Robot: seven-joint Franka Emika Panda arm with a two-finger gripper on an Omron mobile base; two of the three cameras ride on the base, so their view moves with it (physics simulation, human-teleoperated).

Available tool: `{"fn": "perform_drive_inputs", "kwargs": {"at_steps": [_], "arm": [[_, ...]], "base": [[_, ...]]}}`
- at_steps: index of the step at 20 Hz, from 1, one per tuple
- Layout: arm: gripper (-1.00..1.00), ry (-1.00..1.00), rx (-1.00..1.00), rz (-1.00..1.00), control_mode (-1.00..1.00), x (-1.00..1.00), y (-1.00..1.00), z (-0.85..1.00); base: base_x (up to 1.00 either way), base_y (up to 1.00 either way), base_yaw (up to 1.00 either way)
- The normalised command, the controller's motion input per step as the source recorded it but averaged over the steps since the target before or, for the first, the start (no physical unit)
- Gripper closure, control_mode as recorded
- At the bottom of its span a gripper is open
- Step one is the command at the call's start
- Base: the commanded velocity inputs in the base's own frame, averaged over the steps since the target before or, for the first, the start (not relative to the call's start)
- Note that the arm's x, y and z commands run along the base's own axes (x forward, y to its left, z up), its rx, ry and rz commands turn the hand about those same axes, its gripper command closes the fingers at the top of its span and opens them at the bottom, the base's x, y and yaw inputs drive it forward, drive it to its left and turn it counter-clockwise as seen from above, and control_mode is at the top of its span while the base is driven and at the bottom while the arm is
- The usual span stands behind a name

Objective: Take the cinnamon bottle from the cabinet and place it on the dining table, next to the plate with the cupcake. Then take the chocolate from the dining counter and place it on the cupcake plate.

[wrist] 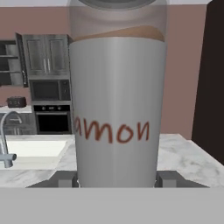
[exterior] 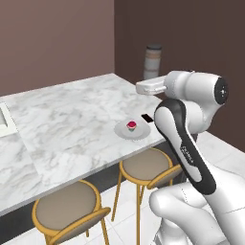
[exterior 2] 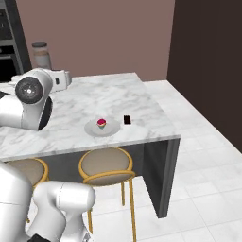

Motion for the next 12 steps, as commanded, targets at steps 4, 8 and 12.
{"fn": "perform_drive_inputs", "kwargs": {"at_steps": [4,8,12], "arm": [[1.00,0.01,-0.06,-0.10,-1.00,0.23,0.13,-0.10],[1.00,0.01,-0.10,-0.31,-1.00,0.33,0.36,-0.15],[1.00,0.06,-0.11,-0.42,-1.00,0.35,0.42,-0.14]], "base": [[0.00,0.00,0.00],[0.00,0.00,0.00],[0.00,0.00,0.00]]}}
